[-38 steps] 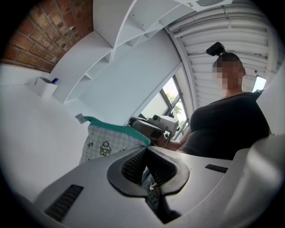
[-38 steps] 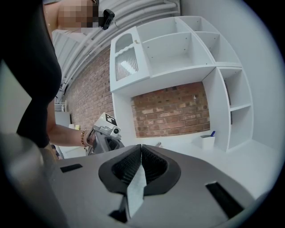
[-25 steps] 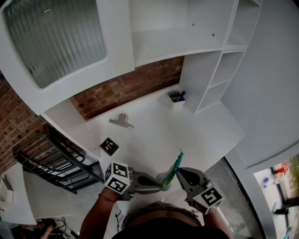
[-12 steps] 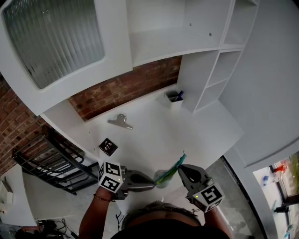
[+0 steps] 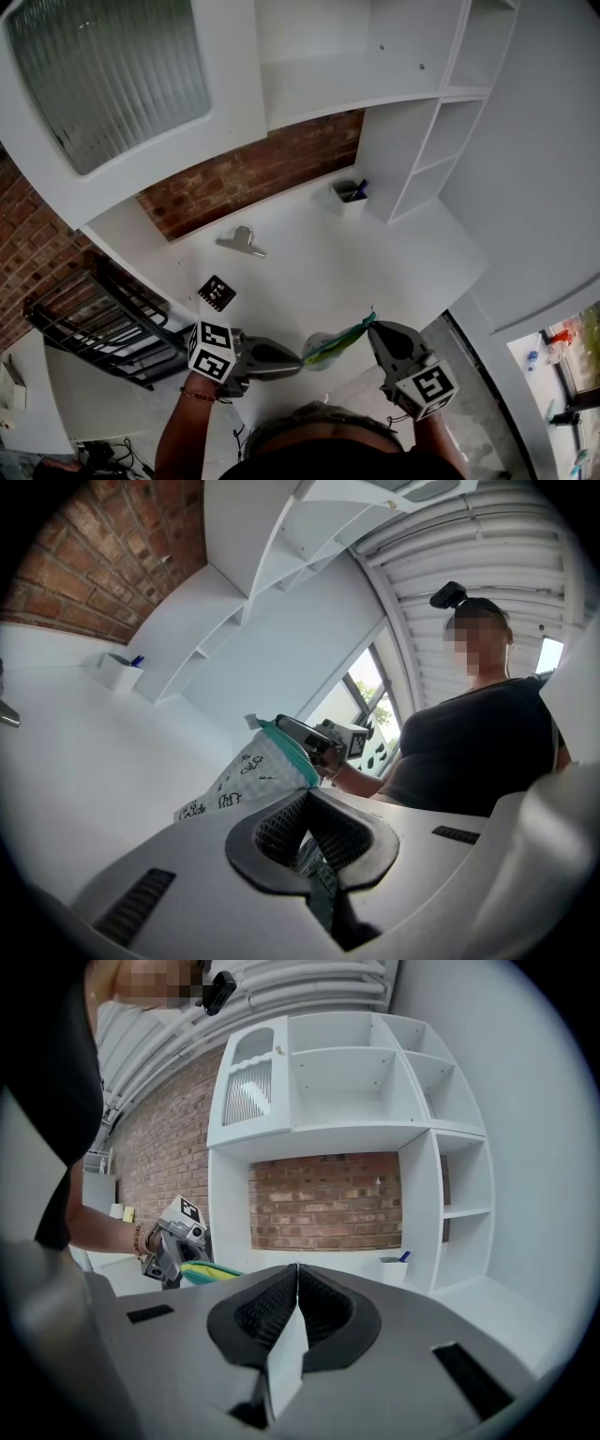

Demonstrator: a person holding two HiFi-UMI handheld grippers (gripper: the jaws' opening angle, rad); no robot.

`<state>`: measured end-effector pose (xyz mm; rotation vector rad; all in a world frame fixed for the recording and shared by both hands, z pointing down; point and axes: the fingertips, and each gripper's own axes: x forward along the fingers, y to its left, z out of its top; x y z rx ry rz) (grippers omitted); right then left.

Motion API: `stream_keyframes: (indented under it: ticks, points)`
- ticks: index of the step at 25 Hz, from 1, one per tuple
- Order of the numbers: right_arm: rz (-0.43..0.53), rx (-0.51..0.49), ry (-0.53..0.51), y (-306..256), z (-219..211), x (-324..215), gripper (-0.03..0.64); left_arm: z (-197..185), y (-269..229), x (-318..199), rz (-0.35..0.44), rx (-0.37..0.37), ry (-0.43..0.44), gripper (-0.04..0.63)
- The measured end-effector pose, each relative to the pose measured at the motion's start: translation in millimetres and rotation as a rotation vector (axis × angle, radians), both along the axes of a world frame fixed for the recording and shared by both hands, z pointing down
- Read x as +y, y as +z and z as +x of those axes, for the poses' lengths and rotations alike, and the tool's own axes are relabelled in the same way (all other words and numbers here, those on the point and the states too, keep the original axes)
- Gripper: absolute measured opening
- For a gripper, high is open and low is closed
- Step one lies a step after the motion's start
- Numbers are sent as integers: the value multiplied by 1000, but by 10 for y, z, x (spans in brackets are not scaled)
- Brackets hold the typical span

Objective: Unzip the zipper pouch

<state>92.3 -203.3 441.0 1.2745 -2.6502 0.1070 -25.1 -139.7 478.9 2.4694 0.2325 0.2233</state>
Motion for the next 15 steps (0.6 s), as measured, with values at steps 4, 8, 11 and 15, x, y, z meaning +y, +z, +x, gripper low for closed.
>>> stream_keyframes:
  ticks: [4, 8, 11, 15]
  points:
    - [0, -5, 11, 0, 42, -30, 5, -55, -8, -39, -11, 9, -18, 3]
    - [4, 7, 27, 3, 74, -74, 5, -80, -16, -72, -6, 8, -17, 3]
    - [-6, -5, 55, 8, 129, -113, 5, -83, -42, -109, -1, 21, -19, 3]
    - [-13, 4, 68, 65, 169, -143, 5, -94, -36, -183, 3, 33, -30, 3]
